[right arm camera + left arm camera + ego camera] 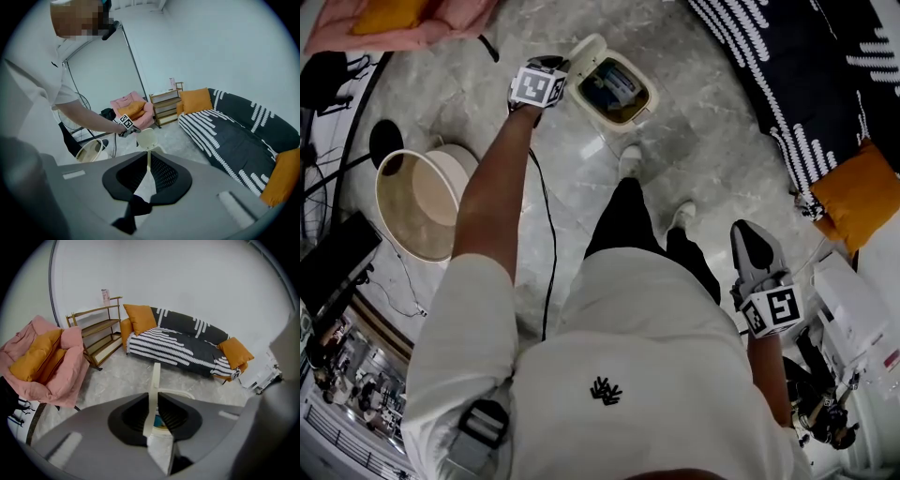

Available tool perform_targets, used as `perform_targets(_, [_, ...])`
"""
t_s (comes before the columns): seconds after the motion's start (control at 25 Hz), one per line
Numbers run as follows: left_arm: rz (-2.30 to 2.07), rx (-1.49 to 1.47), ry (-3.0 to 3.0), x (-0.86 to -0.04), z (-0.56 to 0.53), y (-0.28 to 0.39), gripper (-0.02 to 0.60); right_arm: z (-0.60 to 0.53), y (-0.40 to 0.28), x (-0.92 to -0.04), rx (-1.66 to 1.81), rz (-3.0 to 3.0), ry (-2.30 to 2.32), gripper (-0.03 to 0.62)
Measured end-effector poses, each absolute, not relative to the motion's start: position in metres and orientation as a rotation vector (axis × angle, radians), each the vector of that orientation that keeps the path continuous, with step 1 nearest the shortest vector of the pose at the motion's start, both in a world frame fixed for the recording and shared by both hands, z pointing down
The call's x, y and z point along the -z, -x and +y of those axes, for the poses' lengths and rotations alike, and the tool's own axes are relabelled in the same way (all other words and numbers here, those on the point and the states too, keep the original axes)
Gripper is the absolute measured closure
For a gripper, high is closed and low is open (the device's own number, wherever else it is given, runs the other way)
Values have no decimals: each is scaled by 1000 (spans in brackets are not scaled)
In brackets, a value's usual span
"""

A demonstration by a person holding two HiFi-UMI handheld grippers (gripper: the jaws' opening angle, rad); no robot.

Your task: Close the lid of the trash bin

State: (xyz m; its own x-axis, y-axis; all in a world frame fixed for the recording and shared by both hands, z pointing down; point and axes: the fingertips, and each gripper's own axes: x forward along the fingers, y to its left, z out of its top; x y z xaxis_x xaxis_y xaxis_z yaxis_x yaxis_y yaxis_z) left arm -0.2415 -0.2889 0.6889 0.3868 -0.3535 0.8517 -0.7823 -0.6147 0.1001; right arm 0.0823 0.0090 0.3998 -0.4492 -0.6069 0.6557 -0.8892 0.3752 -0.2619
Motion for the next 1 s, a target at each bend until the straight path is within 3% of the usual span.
perform_targets(1.0, [-701,-1195,-2221,-709,-220,167,476,9,-92,-414,-878,-2189,-1309,572])
